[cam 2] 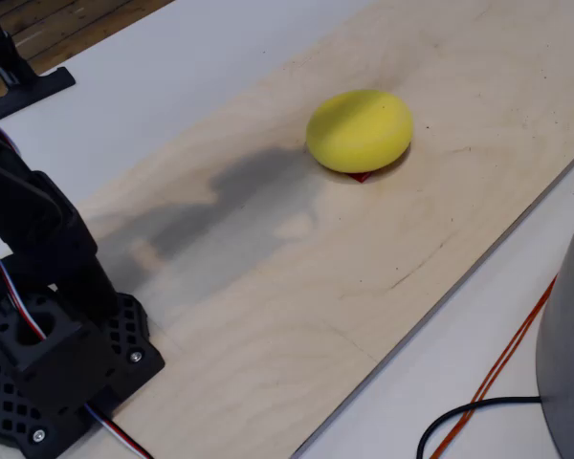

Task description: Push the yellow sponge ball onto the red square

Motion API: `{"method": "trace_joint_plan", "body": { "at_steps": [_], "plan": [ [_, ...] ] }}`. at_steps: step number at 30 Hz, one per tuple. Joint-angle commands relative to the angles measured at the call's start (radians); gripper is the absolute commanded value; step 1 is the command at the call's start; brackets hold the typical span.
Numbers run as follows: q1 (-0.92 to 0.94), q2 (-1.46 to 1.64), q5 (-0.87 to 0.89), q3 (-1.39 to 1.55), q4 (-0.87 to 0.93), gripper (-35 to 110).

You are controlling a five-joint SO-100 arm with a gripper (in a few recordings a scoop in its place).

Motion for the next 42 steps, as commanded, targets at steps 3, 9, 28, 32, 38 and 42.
{"method": "trace_joint_plan", "body": {
  "at_steps": [3, 9, 28, 32, 38, 42],
  "plan": [
    [0.018, 0.026, -0.028, -0.017, -0.021, 10],
    [-0.037, 0.048, -0.109, 0.044, -0.044, 42],
    [0.035, -0.009, -0.029, 0.048, -0.101, 0],
    [0.02, 0.002, -0.041, 0.121, -0.172, 26],
    [-0.031, 0.064, -0.124, 0.192, -0.218, 45],
    [-0.04, 0.101, -0.146, 0.193, -0.216, 43]
  ]
}}
